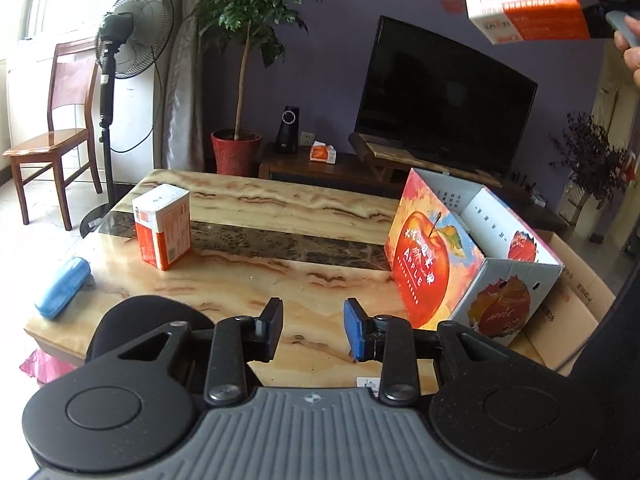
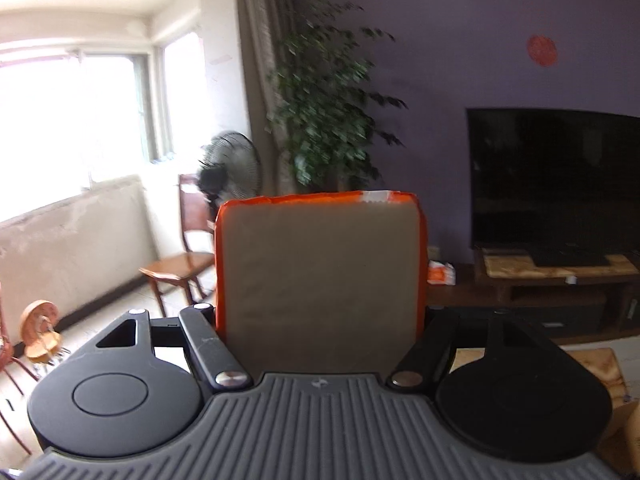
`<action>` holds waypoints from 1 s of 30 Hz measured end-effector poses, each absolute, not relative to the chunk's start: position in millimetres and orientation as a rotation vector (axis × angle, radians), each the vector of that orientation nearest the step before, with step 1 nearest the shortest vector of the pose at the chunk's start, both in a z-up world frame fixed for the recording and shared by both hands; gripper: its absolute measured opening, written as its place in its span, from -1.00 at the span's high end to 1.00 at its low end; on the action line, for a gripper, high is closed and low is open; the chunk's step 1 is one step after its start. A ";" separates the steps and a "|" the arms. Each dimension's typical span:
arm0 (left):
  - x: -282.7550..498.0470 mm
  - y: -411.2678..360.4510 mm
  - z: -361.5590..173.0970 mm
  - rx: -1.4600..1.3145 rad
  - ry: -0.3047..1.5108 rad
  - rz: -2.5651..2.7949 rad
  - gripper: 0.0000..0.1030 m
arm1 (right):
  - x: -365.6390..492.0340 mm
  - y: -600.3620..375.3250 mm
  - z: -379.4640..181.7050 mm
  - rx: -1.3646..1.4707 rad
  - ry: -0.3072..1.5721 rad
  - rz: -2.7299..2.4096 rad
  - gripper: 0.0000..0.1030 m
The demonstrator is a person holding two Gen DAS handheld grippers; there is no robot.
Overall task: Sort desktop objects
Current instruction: 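Carry the tissue pack with the right gripper over the open apple box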
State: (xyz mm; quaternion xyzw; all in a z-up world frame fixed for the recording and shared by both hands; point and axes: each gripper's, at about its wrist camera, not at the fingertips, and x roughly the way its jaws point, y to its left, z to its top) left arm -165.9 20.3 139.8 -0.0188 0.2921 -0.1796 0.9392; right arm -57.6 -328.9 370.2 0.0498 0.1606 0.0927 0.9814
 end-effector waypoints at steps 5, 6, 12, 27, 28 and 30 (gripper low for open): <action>-145.0 5.8 134.7 0.035 0.600 -0.390 0.21 | -22.3 -363.8 331.0 0.066 0.487 0.088 -0.43; -140.4 2.1 133.8 0.043 0.603 -0.398 0.21 | -16.1 -371.2 323.0 0.062 0.522 0.073 -0.43; -111.8 -26.5 128.3 0.111 0.608 -0.445 0.21 | 19.3 -415.7 268.3 0.076 0.740 -0.009 -0.42; -15.9 -63.1 110.0 0.090 0.638 -0.466 0.18 | 39.4 -455.0 139.7 0.140 1.122 -0.064 -0.42; -10.8 -63.2 106.7 0.082 0.641 -0.468 0.18 | 40.7 -455.5 134.3 0.137 1.135 -0.067 -0.42; -4.1 -62.3 98.3 0.075 0.650 -0.461 0.18 | 44.6 -455.8 123.8 0.131 1.161 -0.077 -0.42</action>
